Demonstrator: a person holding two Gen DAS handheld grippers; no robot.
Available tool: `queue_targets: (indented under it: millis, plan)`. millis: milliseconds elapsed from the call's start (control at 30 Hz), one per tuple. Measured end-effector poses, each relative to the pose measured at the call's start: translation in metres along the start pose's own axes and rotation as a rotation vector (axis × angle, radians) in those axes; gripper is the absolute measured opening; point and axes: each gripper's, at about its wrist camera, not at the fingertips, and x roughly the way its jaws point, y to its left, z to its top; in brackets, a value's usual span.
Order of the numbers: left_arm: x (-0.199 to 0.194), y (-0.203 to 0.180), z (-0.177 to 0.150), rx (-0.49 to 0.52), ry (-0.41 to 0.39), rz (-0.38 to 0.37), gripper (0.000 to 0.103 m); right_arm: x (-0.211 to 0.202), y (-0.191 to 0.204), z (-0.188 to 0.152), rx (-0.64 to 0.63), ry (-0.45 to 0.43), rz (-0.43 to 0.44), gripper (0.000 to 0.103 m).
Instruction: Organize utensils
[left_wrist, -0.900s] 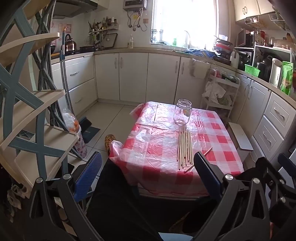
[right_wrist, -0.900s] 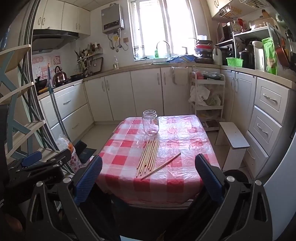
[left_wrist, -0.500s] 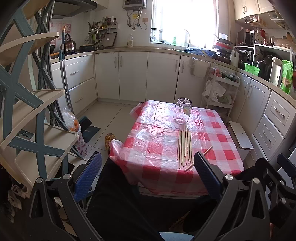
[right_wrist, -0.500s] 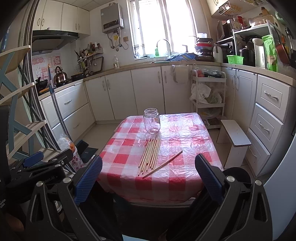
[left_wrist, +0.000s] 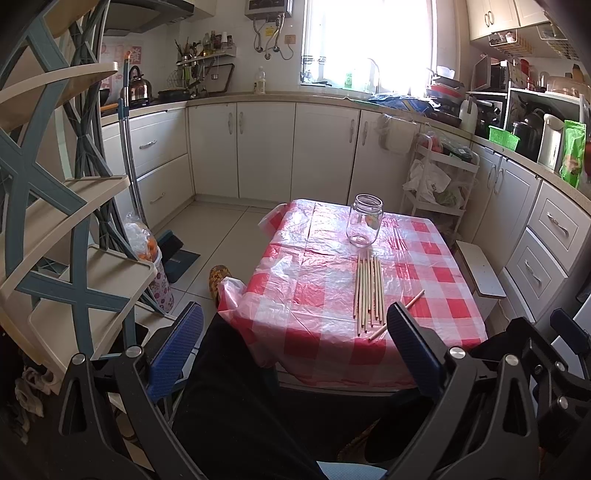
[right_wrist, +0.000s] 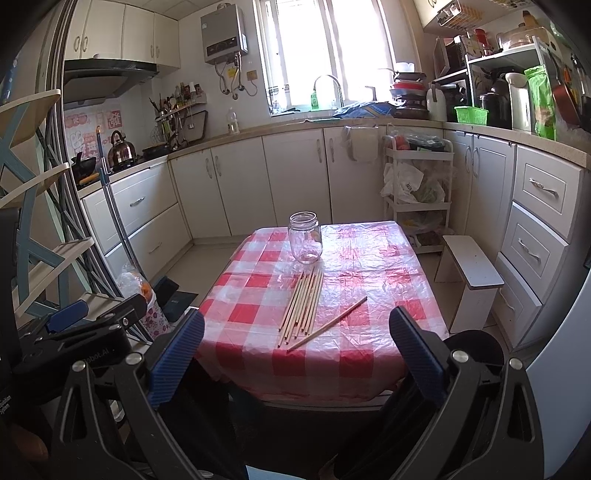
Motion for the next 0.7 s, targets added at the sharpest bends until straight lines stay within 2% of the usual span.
queue_targets:
  millis: [700]
  plan:
    - [0.0005,0.0004,-0.0005,0.002,0.001,-0.001,0.096,0.0031,0.0042,-0.0003,-0.026,0.035,-0.018,0.096]
